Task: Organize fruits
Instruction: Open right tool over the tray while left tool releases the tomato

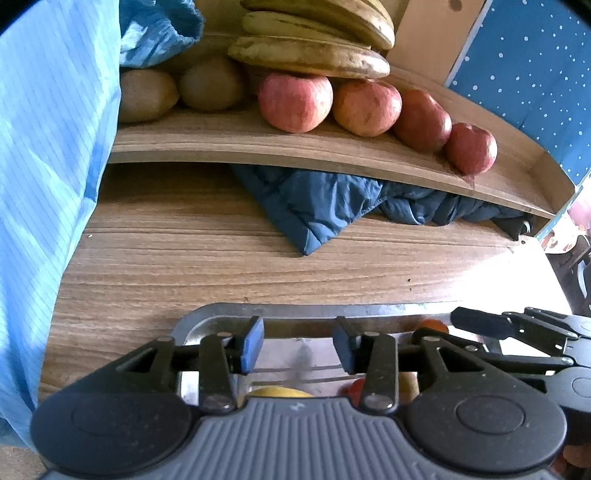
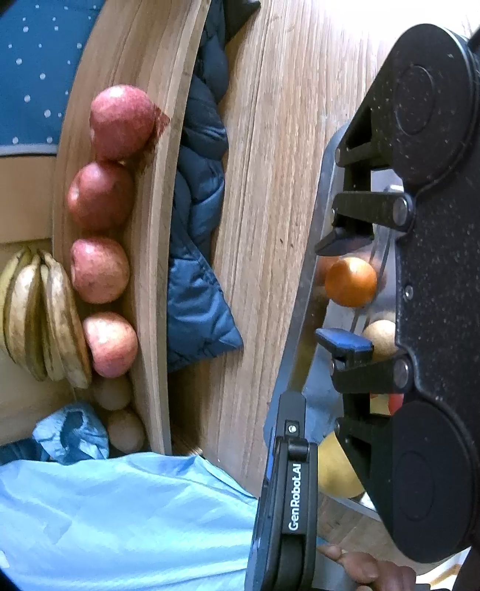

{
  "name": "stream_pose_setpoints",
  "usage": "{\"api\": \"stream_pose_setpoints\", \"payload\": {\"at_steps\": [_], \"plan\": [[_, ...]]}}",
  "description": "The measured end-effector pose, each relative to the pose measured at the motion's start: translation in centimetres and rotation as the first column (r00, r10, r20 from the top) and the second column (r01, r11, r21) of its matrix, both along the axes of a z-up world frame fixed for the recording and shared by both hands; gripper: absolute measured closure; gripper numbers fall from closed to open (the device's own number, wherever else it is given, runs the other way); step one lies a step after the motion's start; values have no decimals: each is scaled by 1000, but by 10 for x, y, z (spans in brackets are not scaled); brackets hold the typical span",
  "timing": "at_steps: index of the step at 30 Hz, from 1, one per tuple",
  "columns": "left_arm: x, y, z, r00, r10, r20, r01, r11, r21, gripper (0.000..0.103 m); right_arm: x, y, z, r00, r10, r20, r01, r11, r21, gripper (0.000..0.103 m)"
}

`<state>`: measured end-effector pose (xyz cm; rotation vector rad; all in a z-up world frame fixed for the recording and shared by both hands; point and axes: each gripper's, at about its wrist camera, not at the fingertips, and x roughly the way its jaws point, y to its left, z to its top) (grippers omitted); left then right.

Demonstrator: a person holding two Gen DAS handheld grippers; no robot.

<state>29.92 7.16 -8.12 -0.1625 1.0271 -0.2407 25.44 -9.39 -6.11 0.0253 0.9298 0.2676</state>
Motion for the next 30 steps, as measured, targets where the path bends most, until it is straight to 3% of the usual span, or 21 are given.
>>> {"api": "stream_pose_setpoints", "payload": {"at_steps": [6,12,22,30], "plan": [[1,1,1,1000,9,7,-9,1000,1,46,-2,-5,3,999,-43,18,43,999,-8,45],[0,3,8,999,35,32,-36,999,8,28,-4,-9,9,998,-55,40,56,998,-9,32],[-15,4,18,990,123,72,-128,989,68,6,-12,-19,16,995,-71,73,70,997,21,17],[-23,4,23,982,165,95,-172,982,73,3,-20,-22,22,993,-56,100,52,998,42,8]]}}
